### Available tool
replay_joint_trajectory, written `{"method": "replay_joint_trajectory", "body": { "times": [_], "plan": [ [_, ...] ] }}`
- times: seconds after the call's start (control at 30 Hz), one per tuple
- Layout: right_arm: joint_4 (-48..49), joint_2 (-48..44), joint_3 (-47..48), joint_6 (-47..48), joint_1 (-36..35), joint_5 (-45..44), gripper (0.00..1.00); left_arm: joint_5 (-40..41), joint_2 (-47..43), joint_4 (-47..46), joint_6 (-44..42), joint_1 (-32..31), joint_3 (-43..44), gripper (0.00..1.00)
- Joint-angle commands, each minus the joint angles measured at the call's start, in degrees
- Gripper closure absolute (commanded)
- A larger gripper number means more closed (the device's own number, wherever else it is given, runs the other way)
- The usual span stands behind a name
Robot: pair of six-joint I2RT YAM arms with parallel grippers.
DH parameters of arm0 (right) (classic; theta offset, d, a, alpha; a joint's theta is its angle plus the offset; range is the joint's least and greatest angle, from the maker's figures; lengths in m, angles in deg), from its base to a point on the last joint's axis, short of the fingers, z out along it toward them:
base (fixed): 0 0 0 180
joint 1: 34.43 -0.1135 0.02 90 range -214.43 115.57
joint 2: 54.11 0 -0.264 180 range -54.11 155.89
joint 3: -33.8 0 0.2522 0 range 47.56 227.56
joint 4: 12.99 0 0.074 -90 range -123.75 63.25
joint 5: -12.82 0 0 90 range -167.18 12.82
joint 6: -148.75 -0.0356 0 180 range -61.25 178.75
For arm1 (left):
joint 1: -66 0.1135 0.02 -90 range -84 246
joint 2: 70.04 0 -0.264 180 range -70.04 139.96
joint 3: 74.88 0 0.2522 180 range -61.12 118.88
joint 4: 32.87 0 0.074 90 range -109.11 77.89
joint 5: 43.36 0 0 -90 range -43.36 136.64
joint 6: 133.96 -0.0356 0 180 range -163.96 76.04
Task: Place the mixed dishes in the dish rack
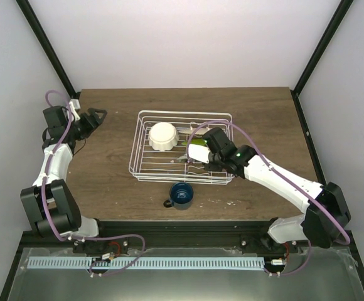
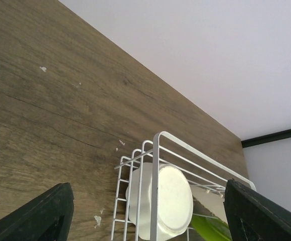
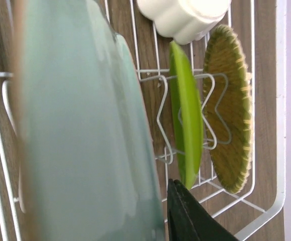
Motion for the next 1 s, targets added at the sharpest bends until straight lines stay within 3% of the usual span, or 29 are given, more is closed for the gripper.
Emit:
{"method": "replay_joint_trajectory", "body": {
  "times": [0.0,0.3,0.53,0.67,0.77,0.97],
  "plan": [
    [5.93,-2.03,1.12,-0.73,-0.17,-1.39,0.74,1.34,-3.41,1.69,-1.12,-0.62,-0.15,0.17],
    [-0.48,-3.37,7.35,-4.48,-0.26,5.3,0.58,4.42,-8.77,12.27,-8.22,-7.85,0.97,0.17],
    [-10.86,-6.09,12.85,-9.82,-0.26,19.77,0.44,3.75,-14.08,25.17,-14.24,-13.01,0.77,0.17],
    [-16.65,-5.61,16.38,-12.47,-0.32,24.87,0.42,3.97,-17.32,31.5,-15.76,-15.95,-0.69,0.17],
    [-16.91,-6.09,17.37,-14.09,-0.26,25.43,0.42,3.35,-18.96,34.29,-16.23,-17.93,-1.4,0.17],
    [-6.83,-4.43,17.91,-19.83,-0.27,16.75,0.38,6.09,-19.03,39.86,-18.51,-25.25,-0.81,0.17]
  ]
}}
